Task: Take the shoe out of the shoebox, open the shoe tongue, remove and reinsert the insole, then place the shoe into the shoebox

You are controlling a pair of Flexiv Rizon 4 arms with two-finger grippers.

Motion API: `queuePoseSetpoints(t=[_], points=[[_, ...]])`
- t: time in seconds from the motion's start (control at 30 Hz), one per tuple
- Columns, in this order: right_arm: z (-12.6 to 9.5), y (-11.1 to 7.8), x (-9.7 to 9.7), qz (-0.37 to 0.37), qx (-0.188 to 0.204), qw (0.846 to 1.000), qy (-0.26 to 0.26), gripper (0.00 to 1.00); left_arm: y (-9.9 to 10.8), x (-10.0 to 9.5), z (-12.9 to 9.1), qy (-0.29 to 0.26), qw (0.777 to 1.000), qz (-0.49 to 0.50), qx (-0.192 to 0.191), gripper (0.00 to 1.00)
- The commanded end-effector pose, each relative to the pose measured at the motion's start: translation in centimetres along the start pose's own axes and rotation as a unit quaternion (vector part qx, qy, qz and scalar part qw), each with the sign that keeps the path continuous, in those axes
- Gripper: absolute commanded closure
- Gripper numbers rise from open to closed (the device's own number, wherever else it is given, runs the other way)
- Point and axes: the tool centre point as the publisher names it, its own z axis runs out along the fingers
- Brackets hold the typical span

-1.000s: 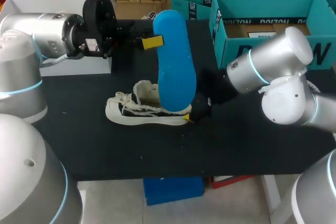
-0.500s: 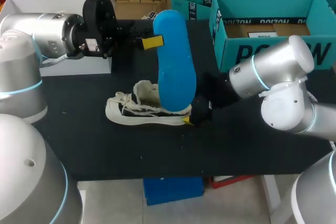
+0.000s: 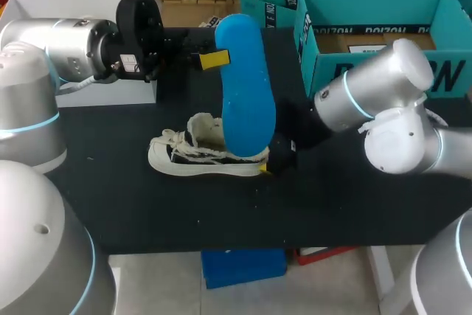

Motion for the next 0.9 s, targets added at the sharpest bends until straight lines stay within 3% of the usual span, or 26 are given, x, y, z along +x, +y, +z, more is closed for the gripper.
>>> queuePoseSetpoints(t=[0.03, 0.1, 0.3, 0.9], points=[[-1.1, 1.6, -1.5, -0.002, 0.116, 0.993, 0.024, 0.00, 0.1, 0.1, 0.1, -0.001, 1.000, 0.001, 0.000, 1.00], [-1.2, 1.8, -1.9, -0.004, 0.153, 0.988, 0.033, 0.00, 0.1, 0.1, 0.1, -0.001, 1.000, 0.001, 0.000, 1.00], [-1.2, 2.5, -2.8, -0.008, 0.203, 0.978, 0.043, 0.00, 0.1, 0.1, 0.1, -0.001, 1.000, 0.001, 0.000, 1.00], [1.0, 5.5, -4.0, -0.001, 0.294, 0.954, 0.050, 0.00, 0.1, 0.1, 0.1, -0.001, 1.000, 0.001, 0.000, 1.00]])
